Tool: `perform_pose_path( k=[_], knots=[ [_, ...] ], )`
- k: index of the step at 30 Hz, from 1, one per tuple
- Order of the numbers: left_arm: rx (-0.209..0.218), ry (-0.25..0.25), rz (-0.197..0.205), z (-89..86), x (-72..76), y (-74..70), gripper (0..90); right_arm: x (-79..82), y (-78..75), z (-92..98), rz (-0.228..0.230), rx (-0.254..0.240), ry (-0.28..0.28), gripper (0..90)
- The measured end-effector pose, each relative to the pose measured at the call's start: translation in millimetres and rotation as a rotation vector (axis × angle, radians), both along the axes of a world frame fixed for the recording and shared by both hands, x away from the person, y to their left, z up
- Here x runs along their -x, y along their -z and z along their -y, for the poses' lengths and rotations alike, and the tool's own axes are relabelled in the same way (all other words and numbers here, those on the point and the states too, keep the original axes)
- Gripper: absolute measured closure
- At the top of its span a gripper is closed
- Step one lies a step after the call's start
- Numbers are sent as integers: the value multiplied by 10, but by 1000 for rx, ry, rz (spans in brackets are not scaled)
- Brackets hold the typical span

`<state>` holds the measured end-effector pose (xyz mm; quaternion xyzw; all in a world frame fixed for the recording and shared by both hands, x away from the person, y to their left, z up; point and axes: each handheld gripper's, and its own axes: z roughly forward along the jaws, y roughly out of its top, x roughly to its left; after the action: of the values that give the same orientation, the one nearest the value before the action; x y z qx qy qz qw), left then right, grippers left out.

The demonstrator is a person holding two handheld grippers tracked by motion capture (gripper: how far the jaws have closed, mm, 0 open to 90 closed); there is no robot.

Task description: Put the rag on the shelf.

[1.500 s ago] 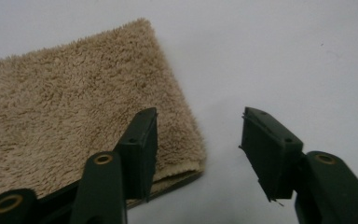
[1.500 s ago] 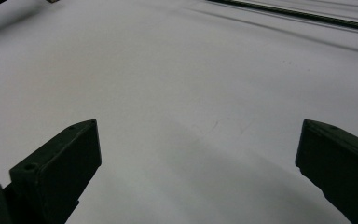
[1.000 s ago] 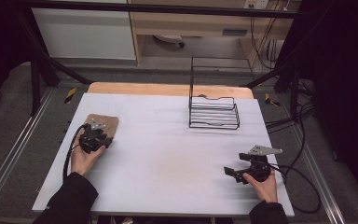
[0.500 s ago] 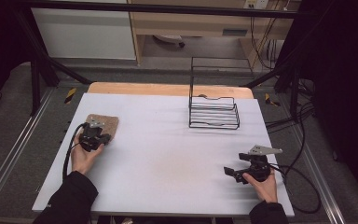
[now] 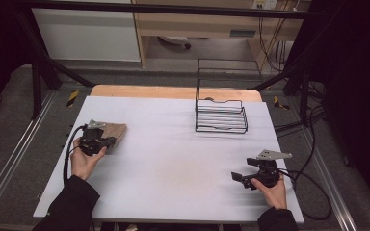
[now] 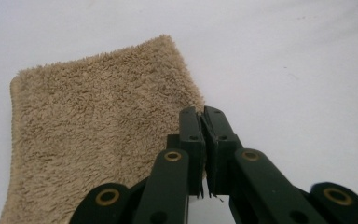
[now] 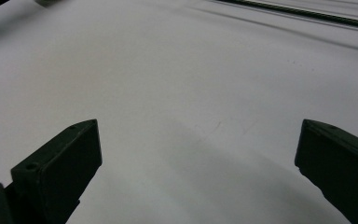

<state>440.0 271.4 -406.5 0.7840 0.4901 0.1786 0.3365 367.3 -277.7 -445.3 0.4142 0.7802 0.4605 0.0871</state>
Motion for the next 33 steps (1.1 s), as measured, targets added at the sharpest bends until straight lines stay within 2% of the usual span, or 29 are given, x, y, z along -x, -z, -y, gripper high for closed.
perform_pose_path(
  k=[4, 6, 8, 11, 18, 23, 33],
  knots=[
    [22, 16, -15, 100, 45, -34, 863, 1, -2, 1, 0, -2, -2, 10],
    [15, 33, -23, 161, 78, -43, 864, 1, -3, 2, 1, -2, -2, 10],
    [31, 57, -29, 242, 138, -53, 863, 3, -4, 2, 0, -2, -2, 10],
    [32, 78, -29, 301, 212, -61, 864, 3, -4, 0, 2, -1, -3, 10],
    [47, 103, -37, 412, 311, -77, 863, 4, -6, -12, 4, 1, -7, 10],
    [41, 126, -41, 556, 374, -70, 863, 5, -6, -17, -1, -1, -5, 10],
    [70, 158, -68, 847, 493, -55, 864, 2, -4, -23, 1, 3, -9, 10]
  ],
)
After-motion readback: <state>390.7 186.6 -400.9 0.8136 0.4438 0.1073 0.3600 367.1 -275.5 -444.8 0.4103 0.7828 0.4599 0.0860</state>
